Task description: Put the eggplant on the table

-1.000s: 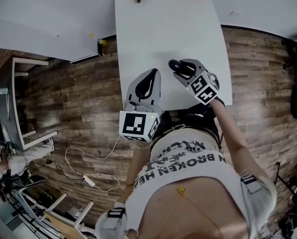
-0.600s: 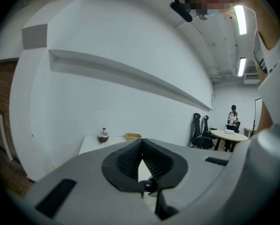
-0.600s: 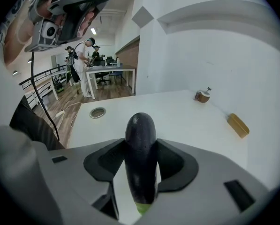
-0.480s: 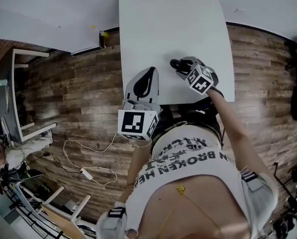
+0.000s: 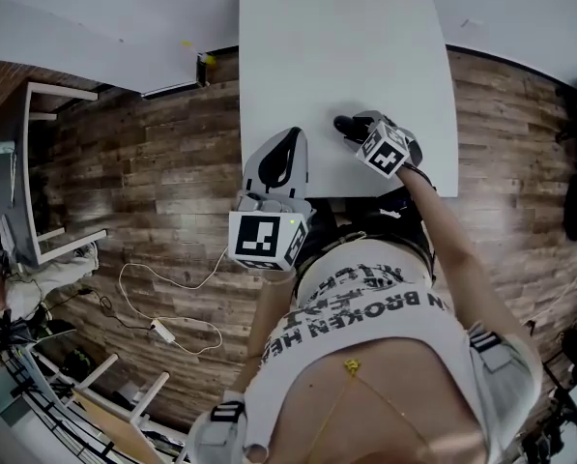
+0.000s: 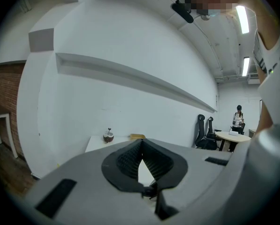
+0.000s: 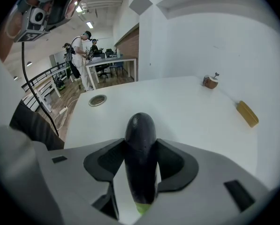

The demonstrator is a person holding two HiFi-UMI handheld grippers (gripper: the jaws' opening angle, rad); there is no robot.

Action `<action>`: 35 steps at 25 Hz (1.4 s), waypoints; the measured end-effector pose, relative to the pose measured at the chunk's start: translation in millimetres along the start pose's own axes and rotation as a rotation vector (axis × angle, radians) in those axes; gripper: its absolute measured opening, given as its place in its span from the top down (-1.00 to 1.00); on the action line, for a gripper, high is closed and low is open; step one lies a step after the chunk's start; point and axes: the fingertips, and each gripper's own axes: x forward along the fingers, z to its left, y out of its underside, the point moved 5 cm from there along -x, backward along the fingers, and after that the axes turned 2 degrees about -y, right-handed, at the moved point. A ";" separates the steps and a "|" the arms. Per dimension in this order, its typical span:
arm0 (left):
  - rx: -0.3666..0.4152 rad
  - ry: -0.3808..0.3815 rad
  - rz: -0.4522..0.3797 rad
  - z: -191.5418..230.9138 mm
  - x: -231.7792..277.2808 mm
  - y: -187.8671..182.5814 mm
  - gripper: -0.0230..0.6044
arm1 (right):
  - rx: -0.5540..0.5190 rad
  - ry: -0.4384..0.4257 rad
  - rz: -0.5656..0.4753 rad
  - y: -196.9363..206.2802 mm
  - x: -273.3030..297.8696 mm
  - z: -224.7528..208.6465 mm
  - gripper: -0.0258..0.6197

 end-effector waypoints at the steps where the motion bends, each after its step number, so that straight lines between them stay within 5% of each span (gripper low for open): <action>1: -0.001 -0.003 -0.001 0.5 -0.4 -0.1 0.91 | -0.005 0.002 0.010 1.1 1.7 0.2 0.27; 13: -0.004 -0.006 0.003 2.0 -0.3 1.7 0.91 | -0.025 0.003 0.074 15.8 17.0 6.4 0.27; 35: 0.003 0.020 0.019 -2.4 9.6 3.5 0.91 | 0.076 -0.045 0.031 22.6 17.6 2.6 0.27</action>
